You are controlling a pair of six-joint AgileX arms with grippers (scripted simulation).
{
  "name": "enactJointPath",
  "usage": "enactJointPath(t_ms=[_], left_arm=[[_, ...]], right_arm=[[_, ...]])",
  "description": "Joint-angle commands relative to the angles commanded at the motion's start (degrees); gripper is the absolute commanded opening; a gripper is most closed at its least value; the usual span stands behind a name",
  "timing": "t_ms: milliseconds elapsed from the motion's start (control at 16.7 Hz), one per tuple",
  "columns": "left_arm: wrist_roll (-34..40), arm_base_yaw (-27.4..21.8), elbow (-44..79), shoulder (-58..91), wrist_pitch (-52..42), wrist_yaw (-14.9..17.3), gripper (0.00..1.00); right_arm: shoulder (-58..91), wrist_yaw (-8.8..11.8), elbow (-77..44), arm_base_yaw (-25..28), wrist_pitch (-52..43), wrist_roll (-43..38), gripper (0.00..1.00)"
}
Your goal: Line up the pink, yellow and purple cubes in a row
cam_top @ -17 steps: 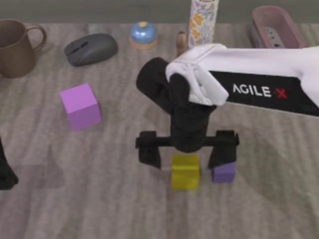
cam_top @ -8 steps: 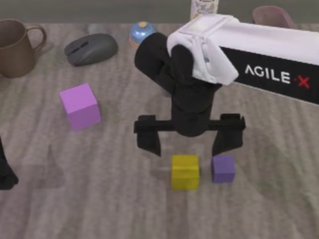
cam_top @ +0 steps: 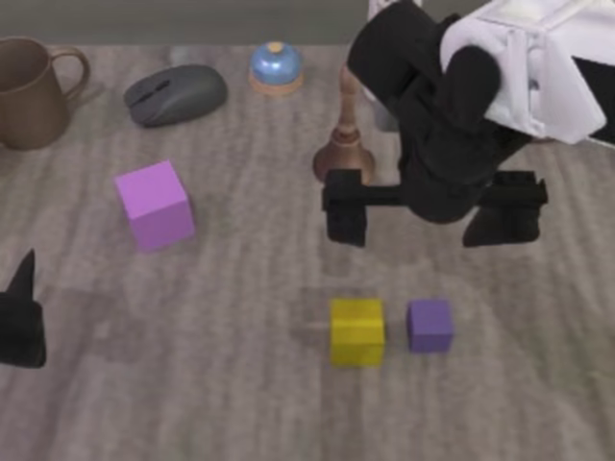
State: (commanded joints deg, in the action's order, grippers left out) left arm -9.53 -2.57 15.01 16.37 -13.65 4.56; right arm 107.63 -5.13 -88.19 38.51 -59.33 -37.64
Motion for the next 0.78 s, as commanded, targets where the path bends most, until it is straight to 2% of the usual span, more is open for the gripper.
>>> enactJointPath(t_ms=[180,420,600,780], left_arm=[[-7.4,-2.4,12.7,16.0,-10.7,2.5,1.00],[-17.8,-5.7,32.1,42.6,-26.2,4.7,1.00],[-25.1,-7.8,46.8,62.1,-37.1,5.2,1.00],[-31.2,-9.4,60.9,78.5,-46.2,4.6,1.00]], right_arm=[[-13.4,-2.3,9.7,-4.7,6.0,5.2,1.00],[-35.1,-4.2,26.5,-12.2,15.4,13.1,1.00],[-52.4,-4.5,40.8,-18.3,23.3,19.3,1.00],[-68.7,-3.9,54.9,-24.1,31.5,25.1,1.00]])
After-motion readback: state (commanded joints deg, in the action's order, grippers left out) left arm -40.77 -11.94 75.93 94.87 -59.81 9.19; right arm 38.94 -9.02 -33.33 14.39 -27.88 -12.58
